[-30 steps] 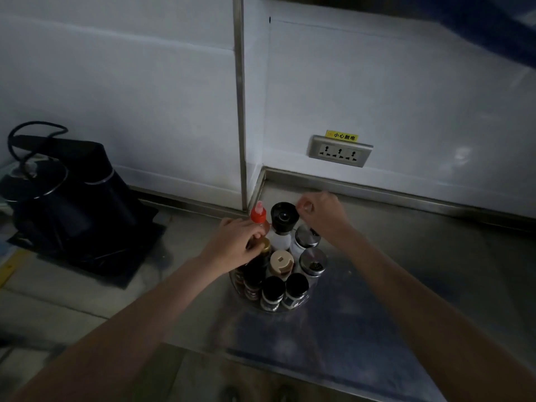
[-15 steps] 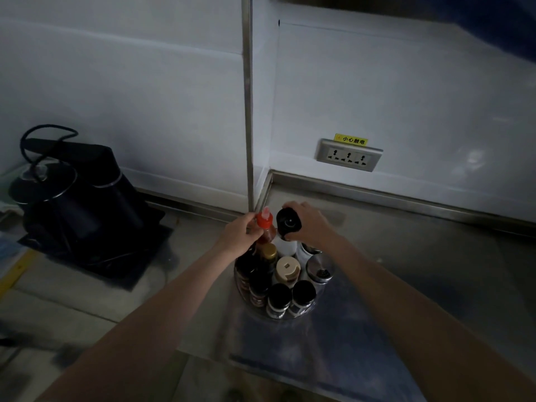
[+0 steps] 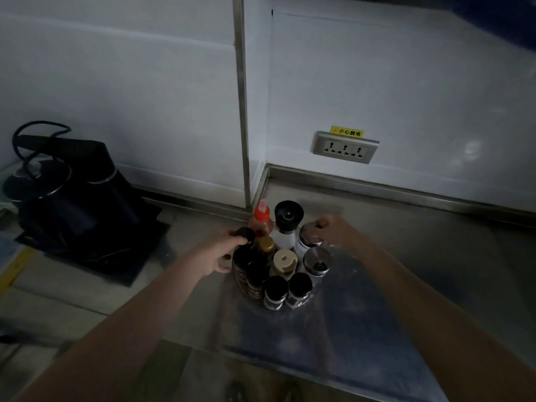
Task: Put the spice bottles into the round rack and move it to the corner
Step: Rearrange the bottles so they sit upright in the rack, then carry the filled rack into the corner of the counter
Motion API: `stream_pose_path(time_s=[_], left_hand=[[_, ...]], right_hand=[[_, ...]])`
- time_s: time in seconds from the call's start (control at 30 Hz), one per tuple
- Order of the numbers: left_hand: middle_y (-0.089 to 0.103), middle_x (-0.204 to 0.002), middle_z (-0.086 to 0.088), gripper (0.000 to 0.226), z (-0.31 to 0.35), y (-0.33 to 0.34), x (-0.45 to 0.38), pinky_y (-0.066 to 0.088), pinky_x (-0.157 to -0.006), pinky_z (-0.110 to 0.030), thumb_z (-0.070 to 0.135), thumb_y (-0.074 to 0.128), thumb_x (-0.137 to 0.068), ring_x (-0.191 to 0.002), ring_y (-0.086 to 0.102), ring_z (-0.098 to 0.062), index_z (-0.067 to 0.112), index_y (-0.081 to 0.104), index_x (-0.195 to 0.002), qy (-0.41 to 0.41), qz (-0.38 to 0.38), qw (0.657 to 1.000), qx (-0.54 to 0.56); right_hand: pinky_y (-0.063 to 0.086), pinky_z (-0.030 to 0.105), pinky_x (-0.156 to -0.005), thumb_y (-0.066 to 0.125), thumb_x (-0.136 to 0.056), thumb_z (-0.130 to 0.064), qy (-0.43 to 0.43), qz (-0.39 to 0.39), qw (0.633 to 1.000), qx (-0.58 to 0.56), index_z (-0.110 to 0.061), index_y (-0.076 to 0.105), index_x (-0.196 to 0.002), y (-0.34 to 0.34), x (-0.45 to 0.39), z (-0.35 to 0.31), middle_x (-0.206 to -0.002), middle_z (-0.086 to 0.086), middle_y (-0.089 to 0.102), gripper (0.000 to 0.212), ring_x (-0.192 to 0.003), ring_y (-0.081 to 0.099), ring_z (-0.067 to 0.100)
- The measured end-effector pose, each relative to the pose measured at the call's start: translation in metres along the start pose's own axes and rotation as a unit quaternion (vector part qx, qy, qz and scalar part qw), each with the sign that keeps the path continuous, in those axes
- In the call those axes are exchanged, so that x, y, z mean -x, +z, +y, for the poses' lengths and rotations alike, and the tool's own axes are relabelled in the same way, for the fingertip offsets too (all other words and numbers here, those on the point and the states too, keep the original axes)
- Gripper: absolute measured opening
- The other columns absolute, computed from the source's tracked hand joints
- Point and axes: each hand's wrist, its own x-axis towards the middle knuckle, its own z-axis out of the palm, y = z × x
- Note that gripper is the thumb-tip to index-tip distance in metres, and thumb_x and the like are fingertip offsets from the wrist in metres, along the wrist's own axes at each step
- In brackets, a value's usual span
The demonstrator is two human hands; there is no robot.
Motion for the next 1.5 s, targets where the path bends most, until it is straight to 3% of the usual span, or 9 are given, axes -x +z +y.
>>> stream_pose_path(time_s=[0.27,0.43,0.57,0.73,0.9,1.13,1.27,1.37,1.5], left_hand=[[0.047,-0.136,-0.013,0.031,-0.002,0.0,-0.001,0.04,-0.099,-0.05,0.016,0.055,-0.089,-0.114,0.048,-0.03,0.017,0.045,-0.118,0.002,-0.037,0.999,0.025],[0.044,-0.139,-0.011,0.036,-0.008,-0.009,-0.006,0.029,-0.107,-0.052,0.029,0.052,-0.089,-0.123,0.043,-0.031,0.019,0.046,-0.124,-0.011,-0.025,0.997,0.07],[0.039,-0.143,-0.017,0.055,-0.017,-0.007,-0.01,0.021,-0.11,-0.058,0.05,0.044,-0.088,-0.13,0.037,-0.038,0.018,0.041,-0.132,-0.061,-0.035,0.986,0.149],[0.04,-0.142,-0.016,0.066,-0.018,0.006,-0.008,0.023,-0.111,-0.058,0.053,0.05,-0.077,-0.128,0.038,-0.039,0.018,0.041,-0.132,-0.091,-0.062,0.98,0.168],[0.048,-0.128,-0.014,0.057,-0.016,0.009,-0.005,0.034,-0.097,-0.049,0.053,0.05,-0.076,-0.115,0.046,-0.034,0.017,0.049,-0.119,-0.081,-0.068,0.979,0.173],[0.058,-0.092,-0.011,0.052,-0.024,0.018,-0.009,0.04,-0.083,-0.038,0.058,0.036,-0.085,-0.082,0.052,-0.027,0.01,0.055,-0.096,-0.111,-0.059,0.968,0.217],[0.054,-0.106,-0.014,0.045,-0.024,0.019,-0.014,0.026,-0.105,-0.053,0.052,0.039,-0.085,-0.113,0.048,-0.036,0.01,0.056,-0.087,-0.138,-0.077,0.969,0.192],[0.055,-0.103,-0.014,0.044,-0.02,0.021,-0.016,0.024,-0.108,-0.054,0.053,0.042,-0.083,-0.123,0.04,-0.037,0.011,0.055,-0.089,-0.147,-0.08,0.973,0.159],[0.054,-0.087,-0.012,0.051,-0.013,0.029,-0.008,0.032,-0.098,-0.044,0.057,0.045,-0.079,-0.087,0.048,-0.03,0.007,0.054,-0.082,-0.154,-0.081,0.974,0.145]], right_hand=[[0.026,0.027,-0.051,0.062,-0.085,-0.021,-0.028,0.03,0.999,-0.006,-0.004,0.054,-0.075,0.012,0.0,0.006,-0.073,0.013,0.047,0.021,-0.07,0.044,0.017],[0.04,0.026,-0.064,0.058,-0.09,-0.025,0.074,0.056,0.948,-0.306,-0.006,0.047,-0.127,0.013,0.004,0.014,-0.112,0.009,0.051,0.043,-0.098,0.048,0.021],[0.038,0.036,-0.082,0.05,-0.086,-0.054,0.185,0.005,0.907,-0.379,-0.016,0.047,-0.127,0.012,0.017,0.035,-0.115,0.007,0.046,0.056,-0.1,0.046,0.024],[0.042,0.032,-0.072,0.037,-0.085,-0.066,0.209,-0.082,0.869,-0.442,-0.017,0.05,-0.128,0.031,0.022,0.047,-0.097,0.005,0.059,0.066,-0.08,0.054,0.022],[0.038,0.047,-0.103,0.036,-0.085,-0.067,0.215,-0.089,0.848,-0.476,-0.017,0.051,-0.129,0.038,0.015,0.049,-0.132,0.014,0.056,0.068,-0.124,0.051,0.036],[0.038,0.026,-0.056,0.042,-0.093,-0.034,0.267,-0.042,0.803,-0.531,-0.017,0.055,-0.08,0.053,0.008,0.055,-0.074,0.004,0.058,0.026,-0.064,0.05,0.018],[0.048,0.018,-0.042,0.049,-0.091,-0.015,0.229,-0.032,0.815,-0.532,-0.01,0.058,-0.074,0.069,0.002,0.062,-0.043,-0.001,0.066,0.02,-0.042,0.063,0.011],[0.048,0.026,-0.057,0.047,-0.094,-0.012,0.182,-0.018,0.811,-0.556,-0.005,0.06,-0.085,0.074,0.002,0.06,-0.05,0.001,0.069,0.018,-0.061,0.061,0.016],[0.046,0.033,-0.066,0.043,-0.095,-0.014,0.175,-0.022,0.78,-0.601,-0.002,0.06,-0.077,0.066,0.005,0.057,-0.049,0.006,0.07,0.028,-0.071,0.057,0.025]])
